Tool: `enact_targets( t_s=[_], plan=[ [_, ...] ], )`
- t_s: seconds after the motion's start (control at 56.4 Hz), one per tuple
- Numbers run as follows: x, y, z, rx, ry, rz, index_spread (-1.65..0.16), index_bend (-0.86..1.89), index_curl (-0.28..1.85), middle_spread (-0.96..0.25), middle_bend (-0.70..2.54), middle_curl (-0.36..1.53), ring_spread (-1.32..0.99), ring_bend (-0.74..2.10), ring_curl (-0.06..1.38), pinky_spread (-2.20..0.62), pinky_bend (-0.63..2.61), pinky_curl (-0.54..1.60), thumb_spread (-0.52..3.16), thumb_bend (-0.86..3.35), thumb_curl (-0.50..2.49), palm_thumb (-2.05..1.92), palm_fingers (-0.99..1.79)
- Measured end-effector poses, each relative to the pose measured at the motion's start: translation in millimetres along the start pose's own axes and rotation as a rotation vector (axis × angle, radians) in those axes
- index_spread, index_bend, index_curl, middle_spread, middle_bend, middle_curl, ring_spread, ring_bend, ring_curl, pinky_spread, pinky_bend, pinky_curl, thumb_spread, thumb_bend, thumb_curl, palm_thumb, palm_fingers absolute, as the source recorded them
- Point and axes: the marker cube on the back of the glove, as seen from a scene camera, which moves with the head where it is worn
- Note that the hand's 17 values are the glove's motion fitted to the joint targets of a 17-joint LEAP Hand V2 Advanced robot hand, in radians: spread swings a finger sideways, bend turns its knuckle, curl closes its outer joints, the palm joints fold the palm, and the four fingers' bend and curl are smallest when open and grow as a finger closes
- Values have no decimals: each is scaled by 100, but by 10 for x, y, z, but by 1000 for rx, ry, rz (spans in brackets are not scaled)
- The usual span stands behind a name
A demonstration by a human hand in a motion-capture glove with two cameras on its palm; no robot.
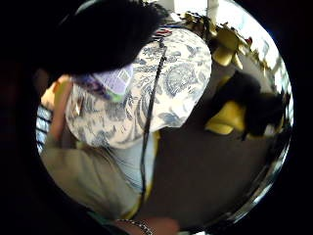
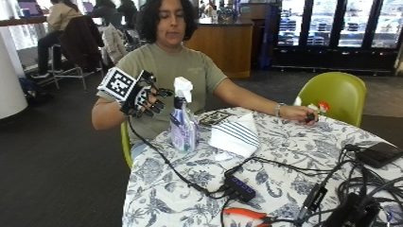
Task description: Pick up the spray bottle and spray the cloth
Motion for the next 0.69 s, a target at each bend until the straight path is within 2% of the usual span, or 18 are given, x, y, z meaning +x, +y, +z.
enact_targets(
  t_s=[0.053,0.142,0.284,0.355,0.408,0.444,0.603,0.692],
  plan=[
    [17,-155,50,85,-57,60,-36,8,20,-1,22,35,-5,46,33,14,39,35,114,4,42,80,67],
    [71,-288,128,26,-152,32,-35,9,20,0,23,36,-5,47,35,11,38,36,111,1,43,81,64],
    [-23,-470,418,70,-318,169,-26,13,21,4,24,37,-2,45,36,14,29,35,105,-2,44,82,49],
    [-112,-574,524,102,-374,177,-21,13,22,7,24,37,3,42,35,17,26,34,101,-2,45,83,41],
    [-158,-670,569,189,-380,129,-19,11,21,9,25,37,4,42,34,18,26,33,98,-1,46,86,40],
    [-187,-688,569,191,-379,123,-18,11,21,10,24,37,5,42,34,18,26,33,97,-2,46,87,40],
    [-183,-976,611,331,-303,241,-15,10,20,10,27,38,4,49,35,16,25,33,88,-2,48,92,47],
    [-134,-1024,656,349,-293,174,-15,11,21,8,29,38,1,50,36,14,23,33,86,-3,48,92,53]
  ],
)
